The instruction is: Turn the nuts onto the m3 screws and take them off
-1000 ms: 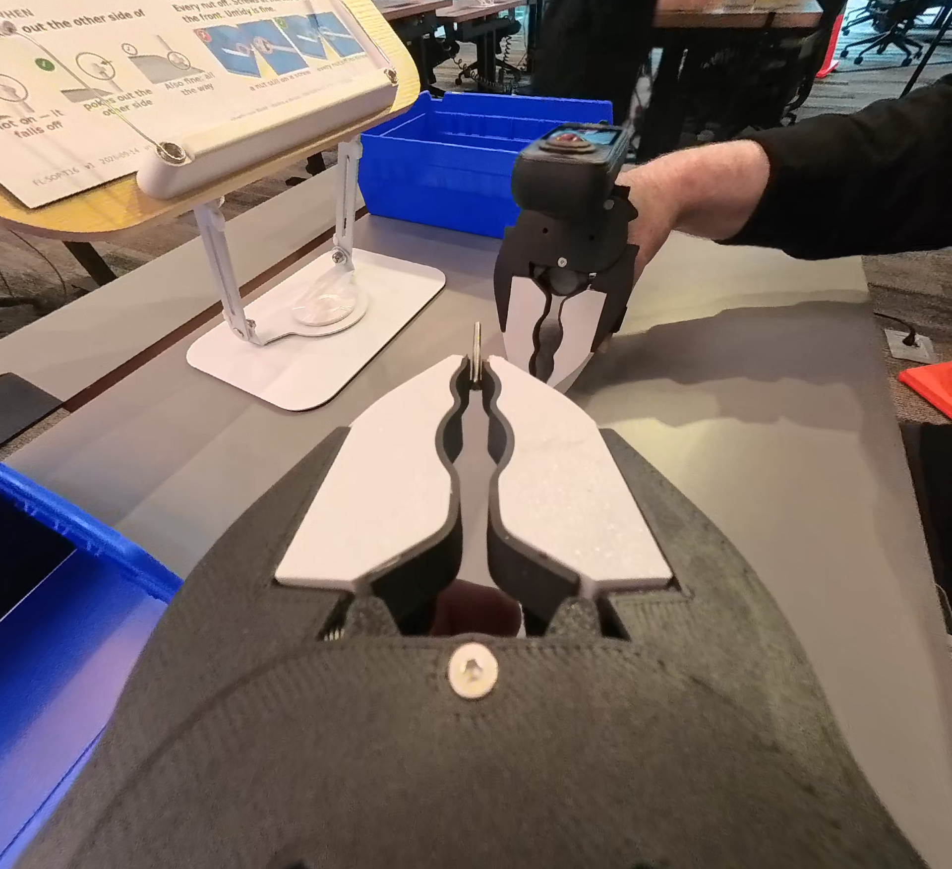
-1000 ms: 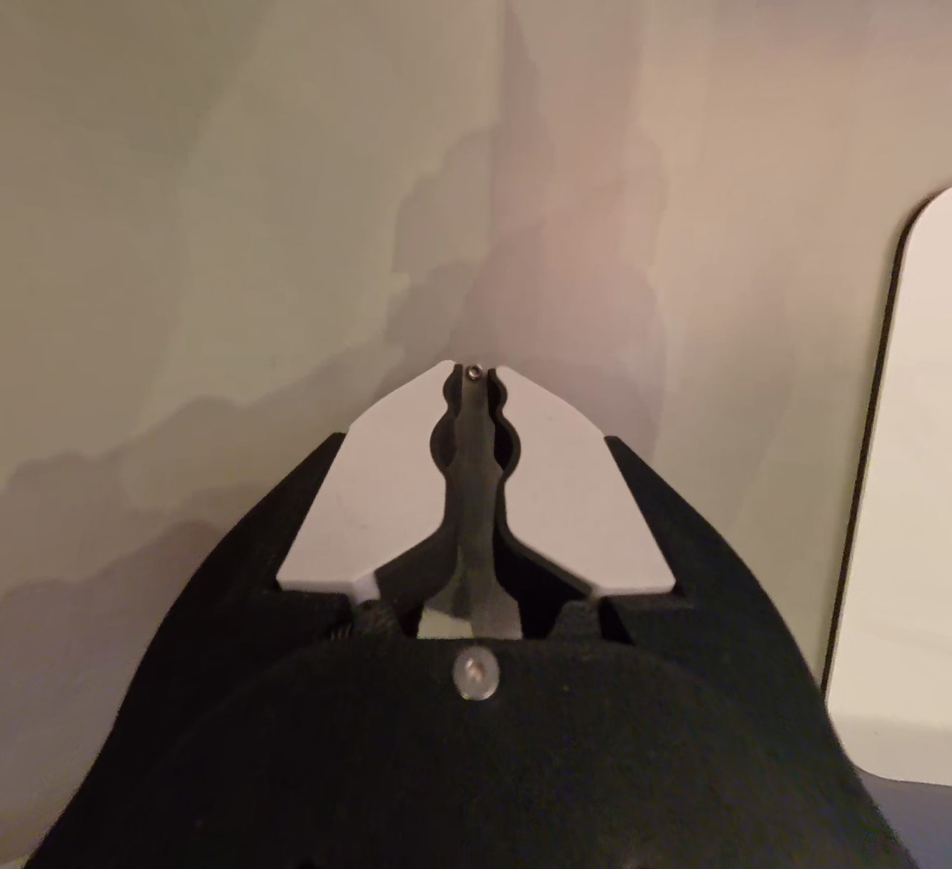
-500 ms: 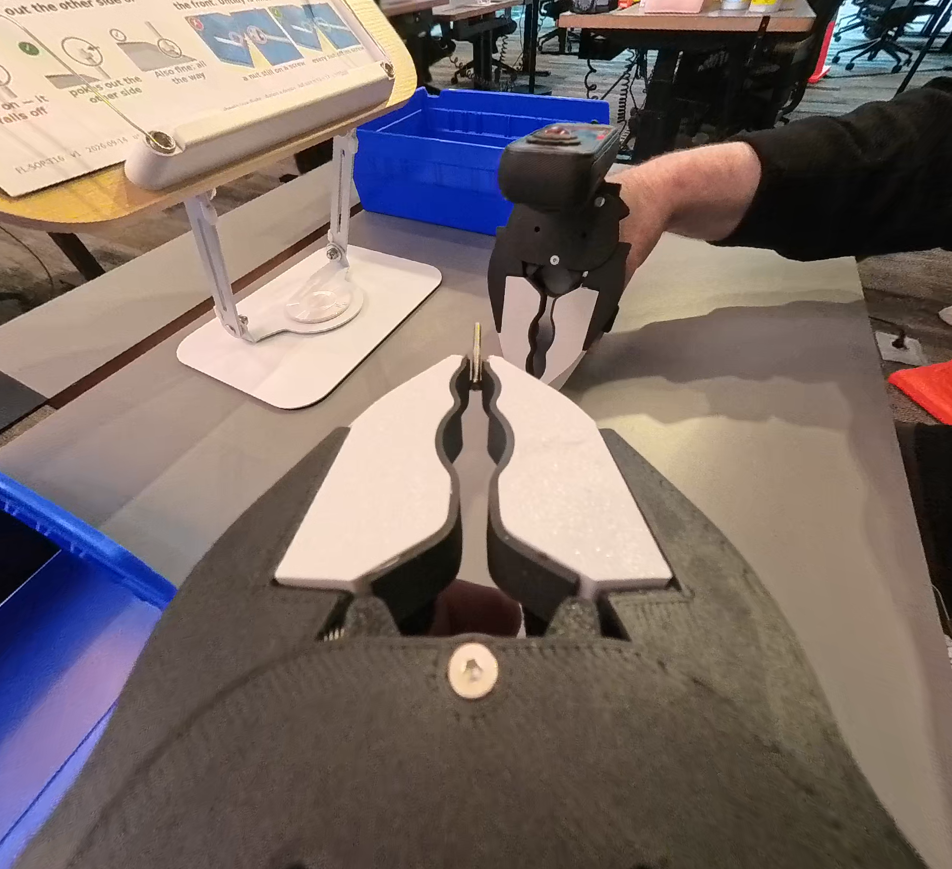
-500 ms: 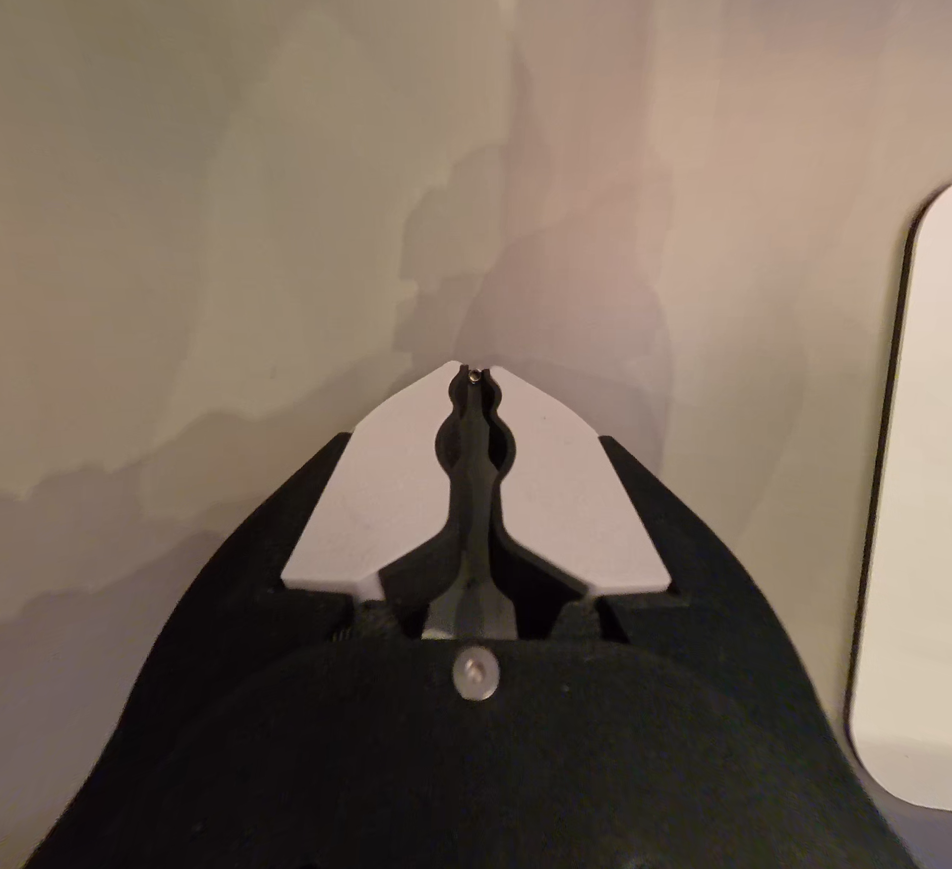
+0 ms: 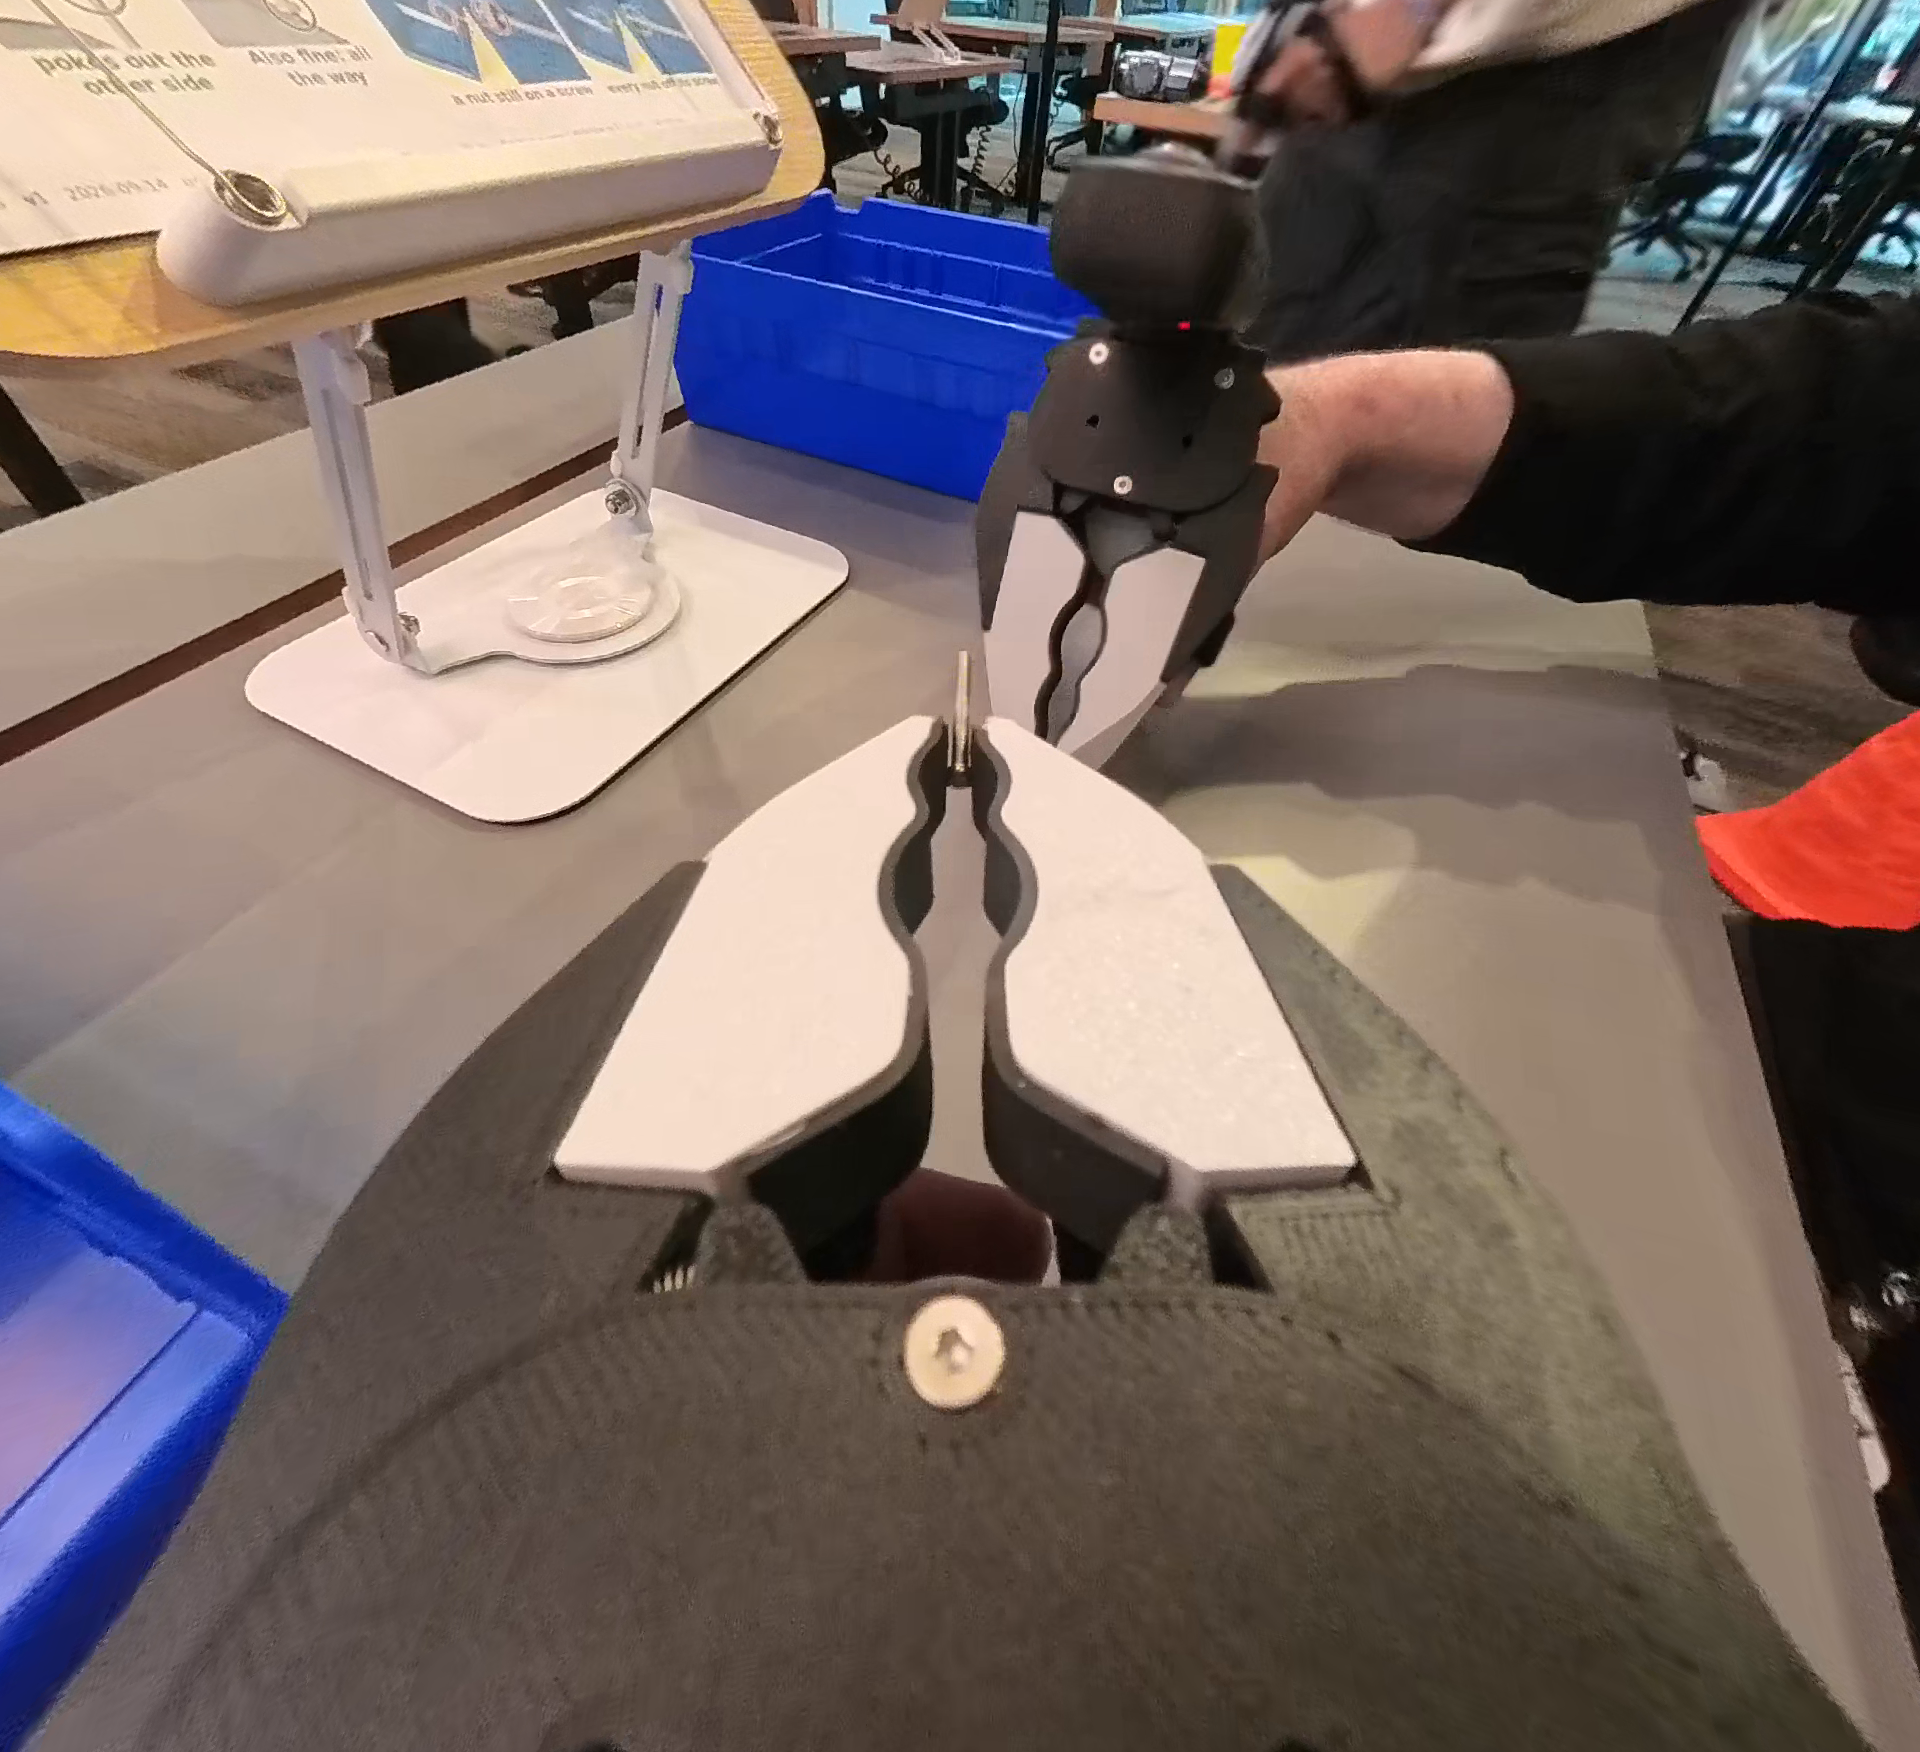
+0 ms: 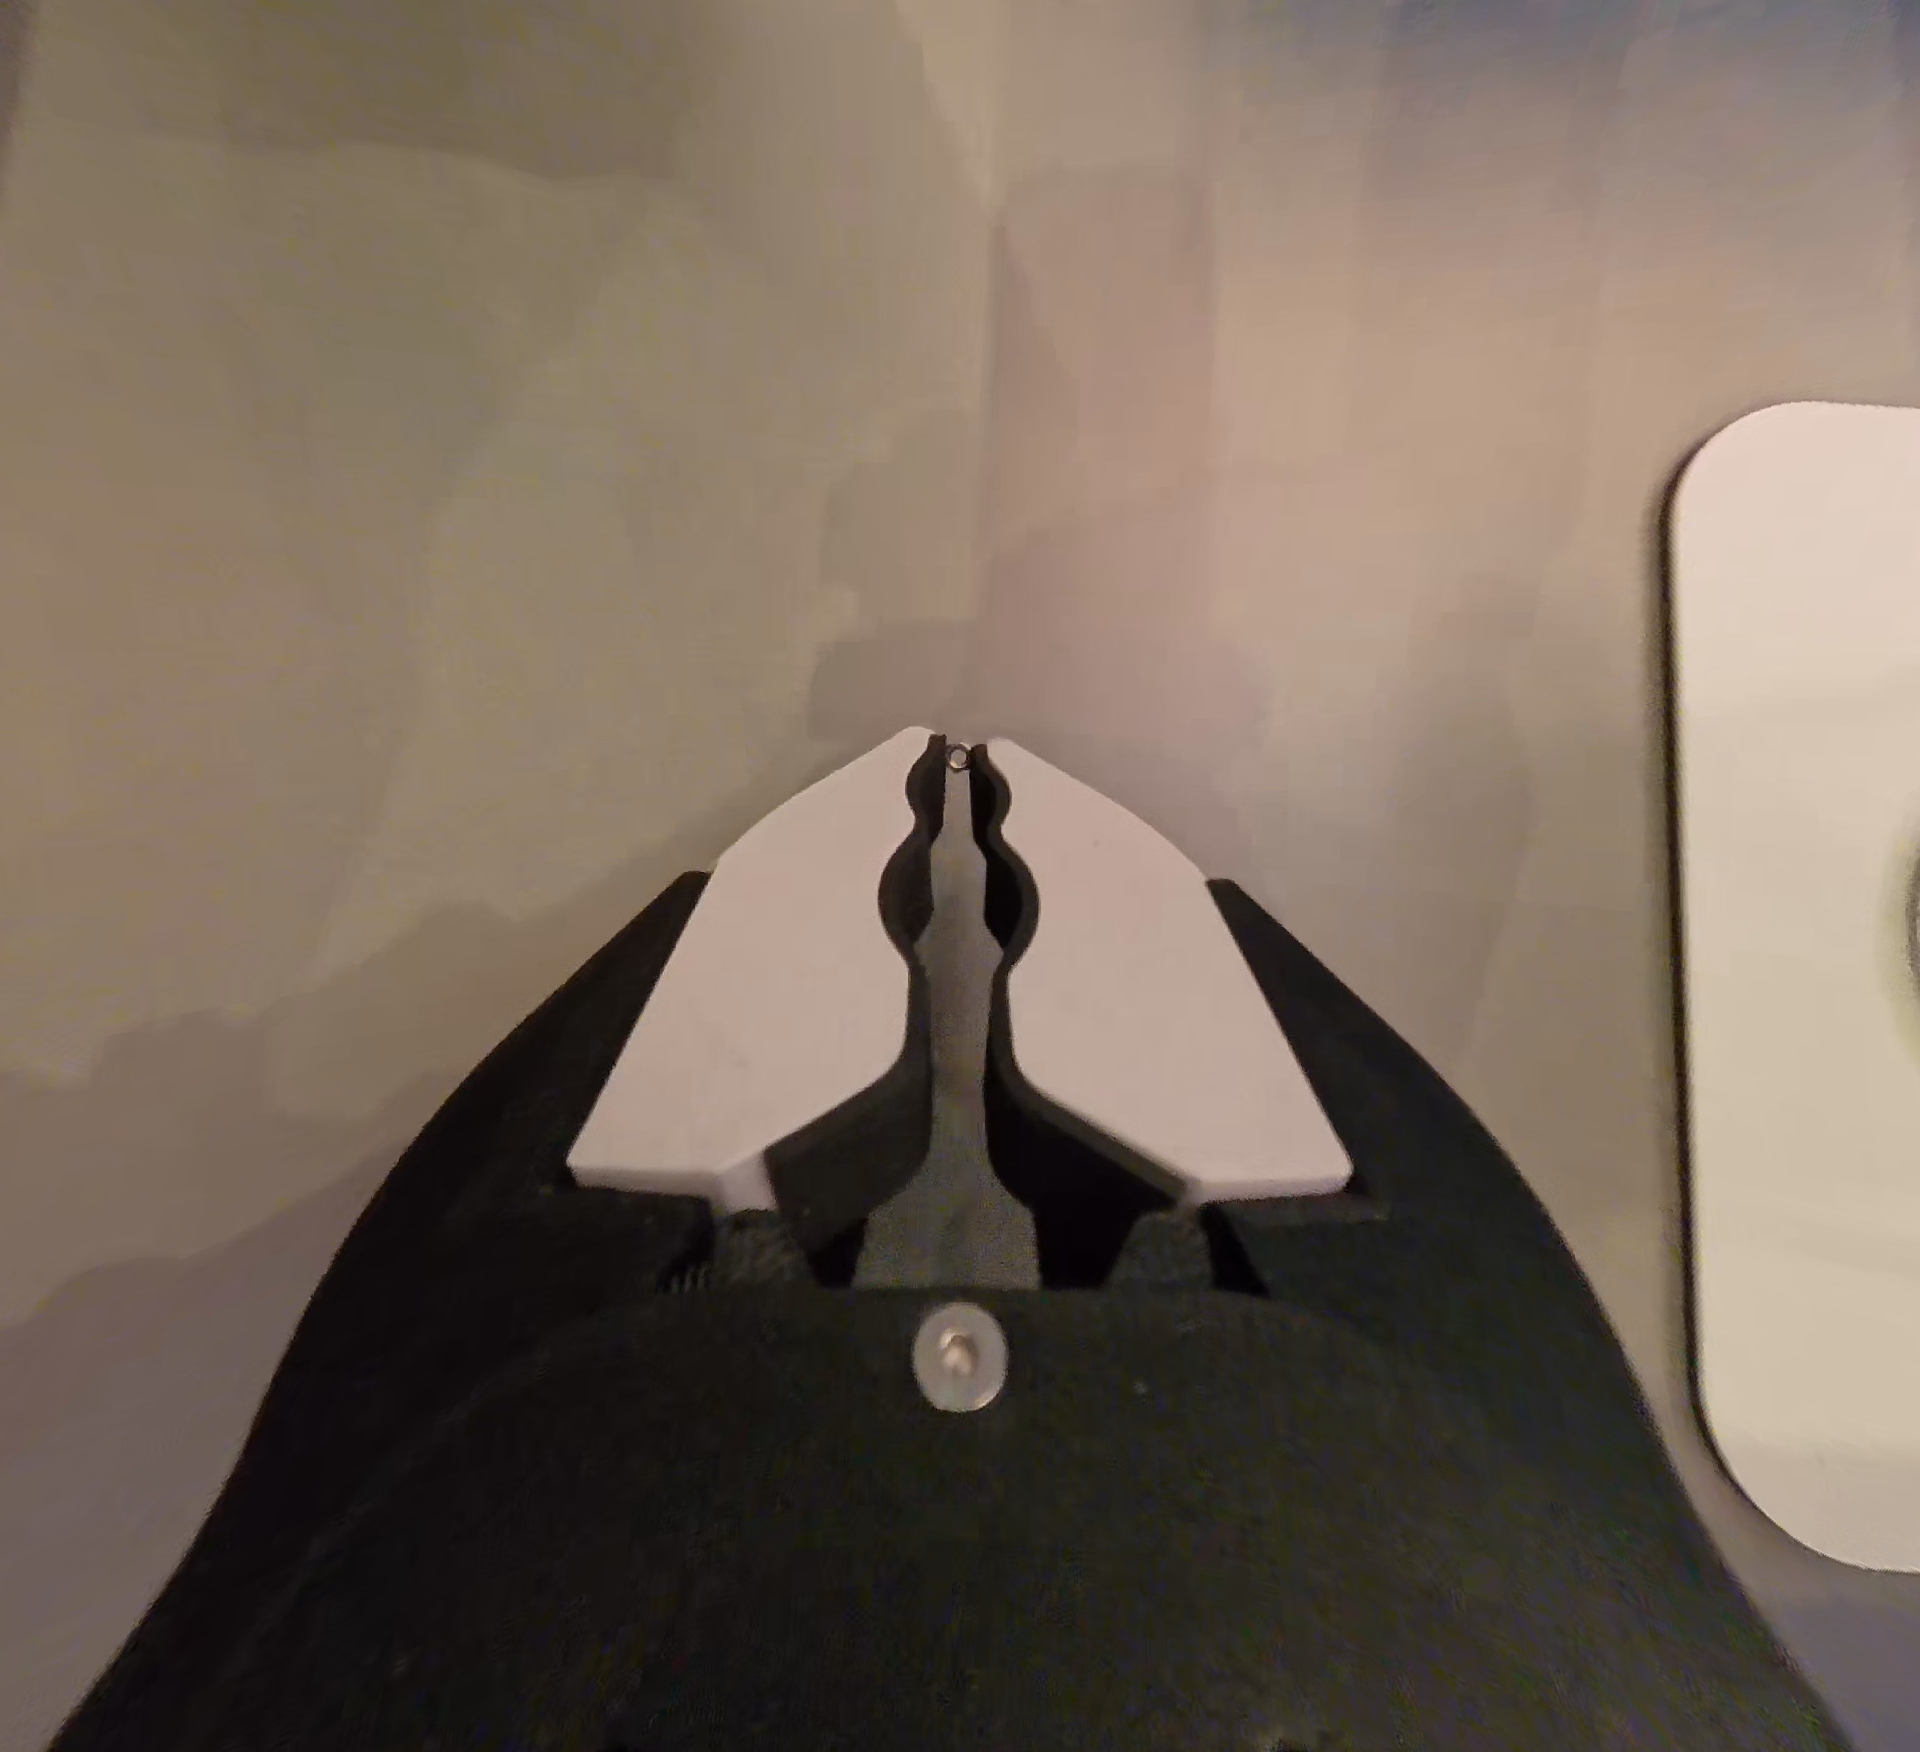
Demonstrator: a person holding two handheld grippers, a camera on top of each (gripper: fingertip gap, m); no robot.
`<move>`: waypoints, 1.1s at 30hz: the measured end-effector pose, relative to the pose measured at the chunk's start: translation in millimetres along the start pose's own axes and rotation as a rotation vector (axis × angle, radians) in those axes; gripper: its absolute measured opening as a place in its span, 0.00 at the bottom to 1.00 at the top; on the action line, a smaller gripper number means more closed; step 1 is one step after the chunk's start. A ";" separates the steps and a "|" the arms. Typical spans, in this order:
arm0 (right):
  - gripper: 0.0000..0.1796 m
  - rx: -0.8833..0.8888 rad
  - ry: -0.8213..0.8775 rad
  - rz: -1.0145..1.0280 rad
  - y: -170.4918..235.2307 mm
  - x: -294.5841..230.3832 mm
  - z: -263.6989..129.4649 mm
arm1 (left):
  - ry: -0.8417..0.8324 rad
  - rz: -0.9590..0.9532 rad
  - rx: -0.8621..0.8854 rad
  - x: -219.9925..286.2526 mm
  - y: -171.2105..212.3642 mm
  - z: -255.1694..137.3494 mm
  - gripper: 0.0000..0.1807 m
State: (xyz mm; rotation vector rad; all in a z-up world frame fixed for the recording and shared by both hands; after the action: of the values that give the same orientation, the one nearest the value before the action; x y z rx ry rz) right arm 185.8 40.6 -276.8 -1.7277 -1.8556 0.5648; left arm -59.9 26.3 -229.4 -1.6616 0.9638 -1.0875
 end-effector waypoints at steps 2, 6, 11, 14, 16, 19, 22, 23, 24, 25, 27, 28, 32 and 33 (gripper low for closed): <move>0.02 0.044 0.019 -0.002 -5.2 -0.6 -8.6 | 0.012 -0.018 0.014 0.4 -0.1 1.2 0.02; 0.02 0.142 0.056 -0.023 -19.7 -2.8 -28.5 | 0.049 -0.073 0.052 0.6 -0.9 3.3 0.02; 0.02 0.290 0.096 -0.067 -42.8 -6.4 -52.1 | 0.089 -0.128 0.078 -0.4 0.4 5.2 0.02; 0.02 0.382 0.099 -0.091 -55.9 -7.9 -63.2 | 0.120 -0.169 0.109 -2.2 -0.2 5.0 0.02; 0.02 0.432 0.103 -0.112 -64.2 -8.5 -68.7 | 0.147 -0.198 0.125 -2.8 0.0 5.3 0.02; 0.02 0.496 0.106 -0.133 -74.8 -7.7 -72.6 | 0.186 -0.224 0.143 -1.5 -0.7 6.3 0.02; 0.02 0.531 0.108 -0.161 -81.7 -6.6 -72.1 | 0.244 -0.251 0.172 1.4 -3.5 6.2 0.02; 0.02 0.551 0.107 -0.166 -83.7 -6.3 -72.4 | 0.262 -0.262 0.182 2.3 -4.4 6.0 0.02; 0.02 0.566 0.102 -0.167 -85.5 -6.0 -72.6 | 0.282 -0.272 0.193 3.0 -5.2 5.8 0.02; 0.02 0.573 0.103 -0.172 -86.7 -5.7 -72.5 | 0.306 -0.287 0.208 3.7 -6.1 5.2 0.02; 0.02 0.587 0.104 -0.182 -88.6 -5.6 -72.1 | 0.352 -0.330 0.249 3.6 -7.8 3.8 0.02; 0.02 0.601 0.102 -0.184 -89.7 -5.8 -72.1 | 0.370 -0.342 0.259 3.5 -8.1 3.4 0.02; 0.02 0.638 0.118 -0.198 -92.2 -6.3 -71.8 | 0.422 -0.362 0.263 5.9 -8.0 5.5 0.02; 0.02 0.652 0.118 -0.198 -92.3 -6.2 -72.2 | 0.434 -0.372 0.267 6.6 -7.8 6.4 0.02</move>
State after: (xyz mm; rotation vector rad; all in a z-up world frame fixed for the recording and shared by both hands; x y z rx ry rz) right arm 161.1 21.9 -163.6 -1.1094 -1.5045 0.8495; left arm -50.8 24.2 -221.7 -1.4416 0.7403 -1.7986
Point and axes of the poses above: each gripper's, where its closed fingertips meet, z out along the fingers, y out of its underside, x = y × z across the jaws, the point moved 10 cm from there along -z, back along the fingers, and after that the axes turned 10 degrees about -z, right-handed, at the moved point
